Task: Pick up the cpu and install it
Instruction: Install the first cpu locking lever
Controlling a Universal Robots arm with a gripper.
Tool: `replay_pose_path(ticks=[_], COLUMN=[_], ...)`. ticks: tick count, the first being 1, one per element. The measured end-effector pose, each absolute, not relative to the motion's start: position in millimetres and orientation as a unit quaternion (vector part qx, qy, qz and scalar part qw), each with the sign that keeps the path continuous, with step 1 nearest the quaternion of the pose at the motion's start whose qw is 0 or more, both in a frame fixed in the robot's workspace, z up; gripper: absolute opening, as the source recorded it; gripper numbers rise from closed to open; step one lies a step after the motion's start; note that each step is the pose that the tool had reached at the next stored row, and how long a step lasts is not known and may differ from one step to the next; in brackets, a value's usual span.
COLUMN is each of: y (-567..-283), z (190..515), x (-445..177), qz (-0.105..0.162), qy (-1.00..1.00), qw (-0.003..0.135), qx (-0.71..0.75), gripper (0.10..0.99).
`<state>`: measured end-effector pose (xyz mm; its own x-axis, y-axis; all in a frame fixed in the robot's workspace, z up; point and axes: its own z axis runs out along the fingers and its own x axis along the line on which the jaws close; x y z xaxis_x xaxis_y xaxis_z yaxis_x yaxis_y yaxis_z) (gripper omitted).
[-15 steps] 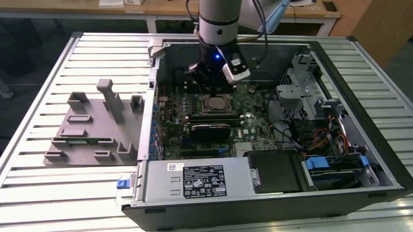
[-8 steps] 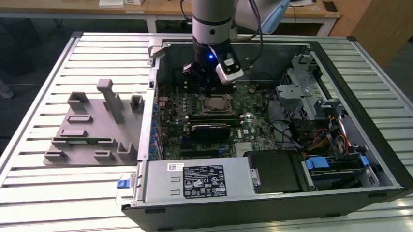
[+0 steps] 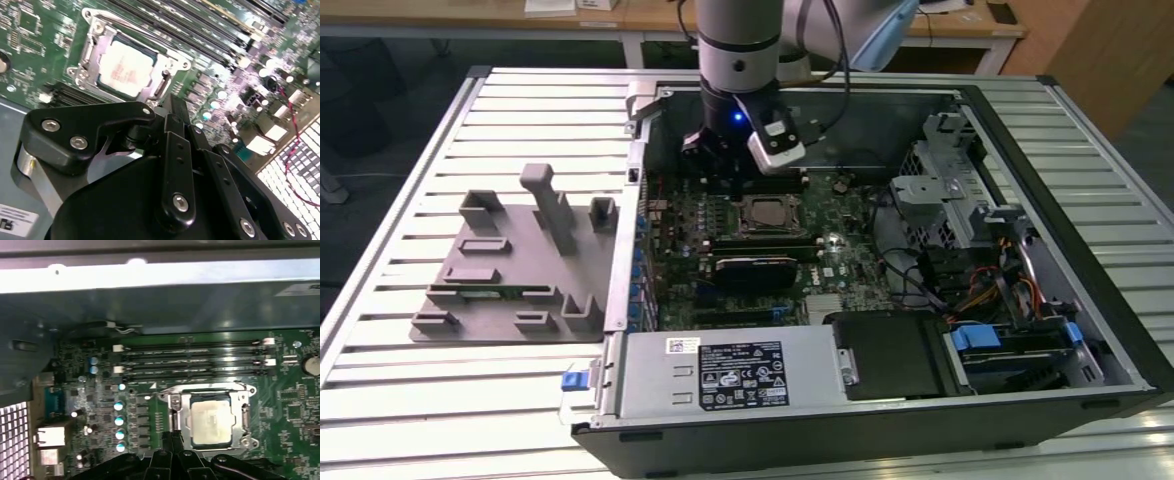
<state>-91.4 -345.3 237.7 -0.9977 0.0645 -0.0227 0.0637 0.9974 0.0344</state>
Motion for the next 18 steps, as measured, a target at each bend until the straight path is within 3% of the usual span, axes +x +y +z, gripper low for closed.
replay_pose_path(ticks=[8,18], y=[-345,-345], z=[238,238], x=[-108,-116], qz=[0.022,0.096], qy=[0.999,0.995], qw=[0.012,0.011], qx=[0.032,0.033], gripper=[0.106,0.106])
